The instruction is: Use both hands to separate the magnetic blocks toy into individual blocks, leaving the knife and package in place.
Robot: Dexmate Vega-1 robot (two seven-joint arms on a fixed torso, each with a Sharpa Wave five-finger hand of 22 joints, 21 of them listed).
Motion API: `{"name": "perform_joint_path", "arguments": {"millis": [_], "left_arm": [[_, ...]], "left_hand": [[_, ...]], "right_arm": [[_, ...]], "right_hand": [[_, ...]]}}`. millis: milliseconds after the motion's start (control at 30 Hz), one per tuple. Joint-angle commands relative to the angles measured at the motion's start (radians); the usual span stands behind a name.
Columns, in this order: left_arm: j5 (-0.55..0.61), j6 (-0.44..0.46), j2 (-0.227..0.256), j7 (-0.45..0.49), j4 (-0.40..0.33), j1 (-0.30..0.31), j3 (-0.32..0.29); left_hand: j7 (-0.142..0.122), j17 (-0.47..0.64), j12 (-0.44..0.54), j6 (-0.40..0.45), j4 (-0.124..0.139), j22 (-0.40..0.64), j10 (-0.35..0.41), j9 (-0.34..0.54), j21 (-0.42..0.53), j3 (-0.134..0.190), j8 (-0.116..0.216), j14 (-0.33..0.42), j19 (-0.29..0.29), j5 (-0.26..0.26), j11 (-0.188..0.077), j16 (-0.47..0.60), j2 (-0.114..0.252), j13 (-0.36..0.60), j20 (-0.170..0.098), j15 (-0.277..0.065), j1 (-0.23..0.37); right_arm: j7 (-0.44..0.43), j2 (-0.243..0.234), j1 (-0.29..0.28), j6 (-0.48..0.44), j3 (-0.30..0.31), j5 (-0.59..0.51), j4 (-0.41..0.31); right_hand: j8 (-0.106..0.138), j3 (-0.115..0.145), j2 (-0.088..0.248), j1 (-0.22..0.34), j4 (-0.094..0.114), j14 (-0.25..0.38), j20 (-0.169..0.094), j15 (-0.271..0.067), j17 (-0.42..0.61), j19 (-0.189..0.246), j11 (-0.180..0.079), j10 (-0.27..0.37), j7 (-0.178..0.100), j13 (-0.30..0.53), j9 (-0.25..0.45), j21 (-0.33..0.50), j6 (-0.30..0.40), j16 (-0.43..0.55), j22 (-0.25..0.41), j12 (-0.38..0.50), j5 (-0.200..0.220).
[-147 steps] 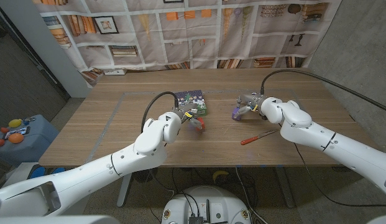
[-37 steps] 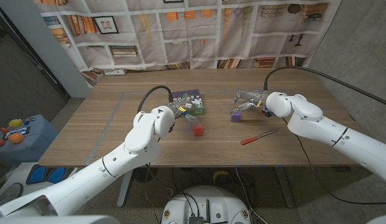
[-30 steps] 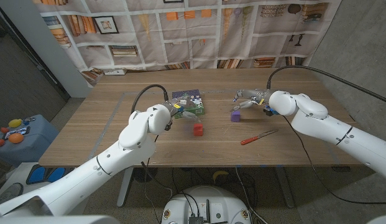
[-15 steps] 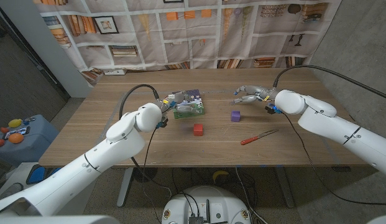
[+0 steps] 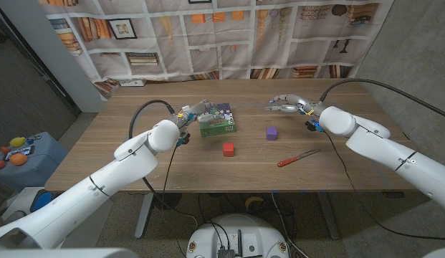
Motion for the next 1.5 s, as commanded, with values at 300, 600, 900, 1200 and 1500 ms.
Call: {"name": "perform_joint_path", "arguments": {"millis": [300, 600, 900, 1200, 1500], "left_arm": [[-0.286, -0.309, -0.089, 0.213, 0.238, 0.001, -0.045], [-0.361, -0.405, -0.147, 0.261, 0.332, -0.017, -0.039], [-0.433, -0.527, -0.201, 0.278, 0.446, -0.03, -0.037], [-0.482, -0.603, -0.23, 0.314, 0.49, -0.005, -0.053], [-0.513, -0.666, -0.239, 0.338, 0.518, 0.033, -0.073]], "left_hand": [[0.005, -0.002, 0.011, 0.006, 0.005, 0.0, 0.04, -0.001, 0.01, -0.002, 0.011, -0.04, 0.05, -0.002, -0.016, 0.008, 0.026, 0.002, -0.018, -0.022, -0.038], [0.013, -0.003, 0.012, 0.016, -0.002, -0.001, 0.068, -0.002, 0.007, 0.002, 0.012, -0.013, 0.075, 0.0, -0.033, 0.005, 0.048, 0.001, -0.048, -0.043, -0.052], [0.002, -0.004, 0.004, -0.062, -0.016, -0.003, 0.093, -0.003, 0.001, -0.001, -0.006, 0.023, 0.116, 0.001, -0.069, -0.002, 0.064, 0.0, -0.084, -0.064, -0.082], [-0.005, -0.005, 0.003, -0.058, -0.023, -0.003, 0.108, -0.003, -0.001, 0.002, 0.006, 0.047, 0.137, 0.002, -0.089, -0.001, 0.076, 0.0, -0.088, -0.091, -0.093], [-0.002, -0.005, 0.002, -0.043, -0.026, -0.003, 0.119, -0.004, -0.003, 0.004, 0.012, 0.066, 0.151, 0.003, -0.095, -0.001, 0.083, 0.0, -0.086, -0.098, -0.102]], "right_arm": [[-0.134, 0.097, -0.032, 0.166, 0.045, 0.184, 0.162], [-0.154, 0.125, -0.049, 0.241, 0.077, 0.276, 0.225], [-0.184, 0.151, -0.095, 0.299, 0.118, 0.369, 0.233], [-0.198, 0.214, -0.122, 0.379, 0.141, 0.461, 0.272], [-0.215, 0.232, -0.141, 0.372, 0.145, 0.5, 0.267]], "right_hand": [[-0.044, -0.004, 0.018, -0.038, 0.005, 0.037, -0.021, -0.027, -0.011, 0.033, -0.009, 0.028, -0.009, -0.006, -0.008, 0.004, -0.023, 0.012, 0.0, 0.0, -0.024], [-0.089, -0.017, 0.029, -0.085, 0.021, 0.032, -0.029, -0.038, -0.019, 0.015, -0.013, 0.018, -0.017, -0.012, -0.012, -0.011, -0.065, 0.004, 0.0, -0.015, -0.034], [-0.141, -0.025, 0.045, -0.126, 0.033, 0.032, -0.044, -0.067, -0.028, 0.005, -0.031, 0.018, -0.031, -0.017, -0.013, -0.018, -0.117, -0.003, -0.001, -0.026, -0.035], [-0.172, -0.029, 0.058, -0.149, 0.037, 0.041, -0.055, -0.075, -0.036, 0.007, -0.033, 0.031, 0.027, -0.019, -0.013, -0.018, -0.139, -0.005, -0.002, -0.029, -0.034], [-0.185, -0.03, 0.073, -0.167, 0.042, 0.048, -0.058, -0.075, -0.04, -0.001, -0.029, 0.04, 0.047, -0.02, -0.013, -0.021, -0.133, -0.004, -0.002, -0.03, -0.032]]}}
